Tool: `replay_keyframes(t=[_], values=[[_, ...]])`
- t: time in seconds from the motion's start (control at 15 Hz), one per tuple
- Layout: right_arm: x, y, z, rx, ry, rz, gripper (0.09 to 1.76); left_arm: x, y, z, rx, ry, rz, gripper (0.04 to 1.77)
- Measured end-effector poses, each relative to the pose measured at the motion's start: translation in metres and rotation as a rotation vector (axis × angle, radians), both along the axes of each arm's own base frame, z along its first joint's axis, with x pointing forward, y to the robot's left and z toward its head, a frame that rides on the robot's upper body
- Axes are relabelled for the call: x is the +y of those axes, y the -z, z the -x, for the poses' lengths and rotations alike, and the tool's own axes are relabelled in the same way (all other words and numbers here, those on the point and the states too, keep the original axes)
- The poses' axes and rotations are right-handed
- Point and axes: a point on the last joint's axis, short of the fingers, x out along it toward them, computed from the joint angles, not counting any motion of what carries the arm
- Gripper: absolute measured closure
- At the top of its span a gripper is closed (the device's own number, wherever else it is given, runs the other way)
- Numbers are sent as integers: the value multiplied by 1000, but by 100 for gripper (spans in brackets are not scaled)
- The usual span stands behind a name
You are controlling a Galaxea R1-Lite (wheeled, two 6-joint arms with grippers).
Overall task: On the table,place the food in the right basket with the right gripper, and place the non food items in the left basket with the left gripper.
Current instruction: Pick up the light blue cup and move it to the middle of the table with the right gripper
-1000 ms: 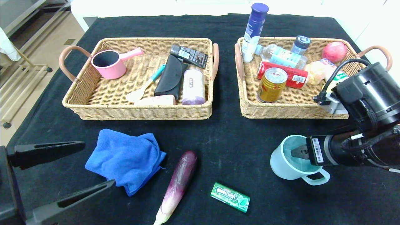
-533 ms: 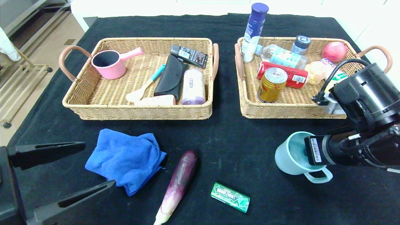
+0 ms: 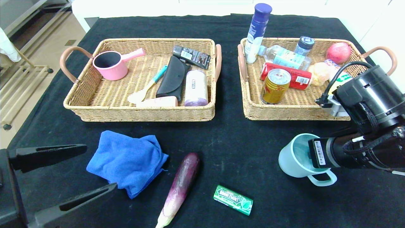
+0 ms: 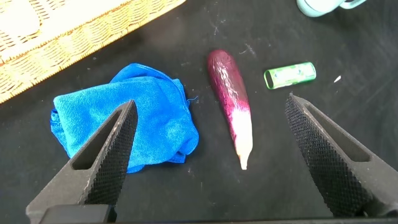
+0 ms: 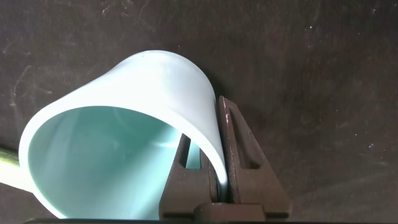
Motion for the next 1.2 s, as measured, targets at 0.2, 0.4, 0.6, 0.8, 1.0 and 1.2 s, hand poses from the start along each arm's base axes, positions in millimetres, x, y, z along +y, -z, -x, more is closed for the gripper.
replay_keyframes(t=[0.2,0.4,0.6,0.8,1.0,1.2], values=[[1,0,1,2,-4,1,164,0,0,0,0,2,-1,9],[1,-4,7,0,-24,0,165,0,0,0,-2,2,-4,9],[2,-18,17,-51,-62,-18,165,0,1,0,-2,4,-10,9],[6,-34,22,-107,-104,-35,165,0,1,0,-5,5,-14,9],[22,-45,24,-145,-164,-39,165,0,0,1,-11,3,-11,9],[45,-52,18,-177,-211,-36,165,1,-1,2,-16,2,-8,9]])
